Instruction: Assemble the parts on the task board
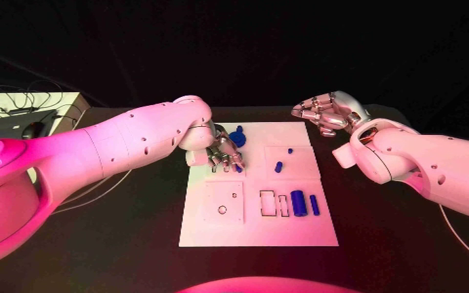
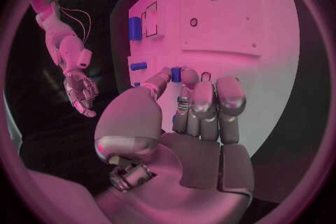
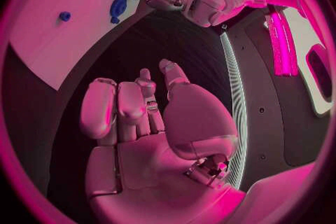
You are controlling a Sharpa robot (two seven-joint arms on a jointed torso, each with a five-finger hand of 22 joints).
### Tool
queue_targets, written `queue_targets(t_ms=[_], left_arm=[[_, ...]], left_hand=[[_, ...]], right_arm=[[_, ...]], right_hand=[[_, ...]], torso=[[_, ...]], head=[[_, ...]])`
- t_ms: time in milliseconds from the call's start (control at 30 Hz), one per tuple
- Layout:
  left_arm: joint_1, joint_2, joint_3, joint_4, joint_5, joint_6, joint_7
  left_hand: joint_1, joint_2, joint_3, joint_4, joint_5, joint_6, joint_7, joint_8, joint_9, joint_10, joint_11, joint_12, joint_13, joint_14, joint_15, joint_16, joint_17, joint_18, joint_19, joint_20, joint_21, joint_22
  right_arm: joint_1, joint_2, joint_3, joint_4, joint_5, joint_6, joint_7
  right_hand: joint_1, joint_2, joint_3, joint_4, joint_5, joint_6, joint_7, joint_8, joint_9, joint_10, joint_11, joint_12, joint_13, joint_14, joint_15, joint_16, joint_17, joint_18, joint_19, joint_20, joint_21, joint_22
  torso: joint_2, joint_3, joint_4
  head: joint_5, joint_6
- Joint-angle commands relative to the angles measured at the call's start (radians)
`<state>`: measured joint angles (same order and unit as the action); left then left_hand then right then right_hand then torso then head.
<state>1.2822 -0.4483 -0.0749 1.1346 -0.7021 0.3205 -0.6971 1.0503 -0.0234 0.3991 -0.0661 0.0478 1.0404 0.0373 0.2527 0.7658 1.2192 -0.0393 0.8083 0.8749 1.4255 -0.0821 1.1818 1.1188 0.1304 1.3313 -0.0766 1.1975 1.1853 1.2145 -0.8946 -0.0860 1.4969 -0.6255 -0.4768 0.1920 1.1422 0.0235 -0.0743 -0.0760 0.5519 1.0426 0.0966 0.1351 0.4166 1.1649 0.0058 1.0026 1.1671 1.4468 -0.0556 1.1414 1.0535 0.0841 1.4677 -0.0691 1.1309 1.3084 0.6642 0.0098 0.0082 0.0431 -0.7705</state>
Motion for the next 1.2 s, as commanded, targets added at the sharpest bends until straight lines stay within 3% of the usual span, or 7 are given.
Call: queue_targets(t_ms=[33,233,267,667,767,900,1200], left_arm=[[-0.002,0.0,-0.001,0.0,0.023,0.02,0.0],[-0.002,-0.002,-0.001,0.002,0.035,0.018,0.0],[-0.002,-0.003,-0.001,0.002,0.037,0.018,0.001],[-0.003,-0.012,-0.001,0.01,0.058,-0.013,0.016],[-0.003,-0.02,0.001,0.019,0.078,-0.041,0.019],[-0.002,-0.045,0.009,0.047,0.12,-0.098,0.017],[-0.002,-0.118,0.017,0.131,0.137,-0.14,0.017]], left_hand=[[0.009,0.02,0.033,-0.014,0.005,0.006,0.002,-0.01,-0.007,-0.006,0.0,-0.001,0.0,-0.001,-0.006,0.0,-0.002,-0.014,0.006,0.001,-0.005,0.002],[0.004,0.026,0.113,-0.053,0.018,0.007,0.003,-0.022,-0.01,-0.008,0.0,-0.004,0.001,-0.001,-0.006,-0.002,-0.004,-0.013,0.005,0.003,-0.007,0.004],[0.001,0.024,0.124,-0.058,0.054,0.007,0.004,-0.022,-0.007,-0.008,0.001,-0.005,0.001,-0.001,-0.006,-0.002,-0.003,-0.013,0.005,0.003,-0.007,0.005],[-0.019,0.022,0.202,-0.107,0.23,0.001,0.011,-0.011,0.033,0.008,-0.001,-0.015,-0.007,0.001,-0.005,0.004,0.001,-0.016,0.009,0.001,0.0,0.019],[-0.03,0.017,0.214,-0.117,0.288,0.011,0.008,-0.007,0.04,0.019,-0.003,-0.014,-0.009,0.003,-0.006,0.008,0.001,-0.019,0.011,0.0,0.002,0.023],[-0.061,0.007,0.258,-0.143,0.337,0.029,0.002,-0.001,0.053,0.034,-0.008,-0.019,-0.013,0.005,-0.01,0.01,-0.005,-0.022,0.015,-0.003,0.008,0.029],[-0.094,0.002,0.273,-0.167,0.406,0.049,-0.006,0.003,0.081,0.049,-0.014,-0.033,-0.008,0.004,-0.013,0.013,-0.018,-0.028,0.017,-0.01,0.005,0.031]], right_arm=[[0.0,0.001,0.001,-0.001,-0.012,0.014,0.001],[0.0,0.003,0.001,-0.003,-0.013,0.016,0.0],[0.0,0.003,0.001,-0.003,-0.013,0.017,0.0],[0.0,0.005,0.0,-0.007,-0.014,0.019,0.0],[-0.001,0.006,0.0,-0.009,-0.014,0.021,0.001],[-0.001,0.005,-0.001,-0.01,-0.014,0.022,0.001],[-0.001,0.002,-0.001,-0.012,-0.014,0.022,0.003]], right_hand=[[-0.007,0.001,0.003,0.003,-0.003,0.005,0.002,-0.007,0.0,0.005,0.0,0.0,0.001,0.002,-0.008,0.0,0.001,-0.014,0.034,-0.008,0.005,0.158],[-0.008,0.001,0.003,0.003,-0.003,0.004,0.003,-0.008,-0.001,0.005,0.001,0.0,0.002,0.002,-0.007,0.001,0.002,-0.014,0.034,-0.008,0.005,0.158],[-0.008,0.001,0.003,0.003,-0.003,0.004,0.003,-0.008,-0.001,0.005,0.001,0.0,0.002,0.002,-0.007,0.001,0.002,-0.014,0.034,-0.008,0.005,0.158],[-0.009,0.001,0.003,0.004,-0.004,0.004,0.003,-0.01,-0.002,0.006,0.001,0.001,0.002,0.002,-0.007,0.001,0.002,-0.014,0.034,-0.007,0.006,0.158],[-0.01,0.0,0.002,0.005,-0.005,0.005,0.004,-0.012,-0.003,0.005,0.001,0.0,0.002,0.001,-0.007,0.0,0.001,-0.014,0.034,-0.007,0.005,0.157],[-0.013,0.0,0.001,0.007,-0.006,0.006,0.004,-0.012,-0.004,0.005,0.002,0.0,0.002,0.001,-0.007,0.0,0.001,-0.013,0.034,-0.007,0.003,0.157],[-0.013,0.0,0.001,0.007,-0.006,0.006,0.004,-0.012,-0.004,0.005,0.002,0.0,0.002,0.001,-0.007,0.0,0.001,-0.013,0.034,-0.007,0.003,0.157]], torso=[[0.0,-0.0003,0.0003],[0.0,0.0,0.0001],[0.0,0.0,0.0002],[0.0,0.0001,0.0001],[0.0,0.0002,0.0004],[0.0,0.0004,0.0011],[-0.001,0.0013,0.0012]], head=[[0.001,-0.001],[0.0,-0.001],[0.001,-0.001],[0.004,-0.002],[0.005,-0.003],[0.005,-0.004],[0.008,-0.007]])
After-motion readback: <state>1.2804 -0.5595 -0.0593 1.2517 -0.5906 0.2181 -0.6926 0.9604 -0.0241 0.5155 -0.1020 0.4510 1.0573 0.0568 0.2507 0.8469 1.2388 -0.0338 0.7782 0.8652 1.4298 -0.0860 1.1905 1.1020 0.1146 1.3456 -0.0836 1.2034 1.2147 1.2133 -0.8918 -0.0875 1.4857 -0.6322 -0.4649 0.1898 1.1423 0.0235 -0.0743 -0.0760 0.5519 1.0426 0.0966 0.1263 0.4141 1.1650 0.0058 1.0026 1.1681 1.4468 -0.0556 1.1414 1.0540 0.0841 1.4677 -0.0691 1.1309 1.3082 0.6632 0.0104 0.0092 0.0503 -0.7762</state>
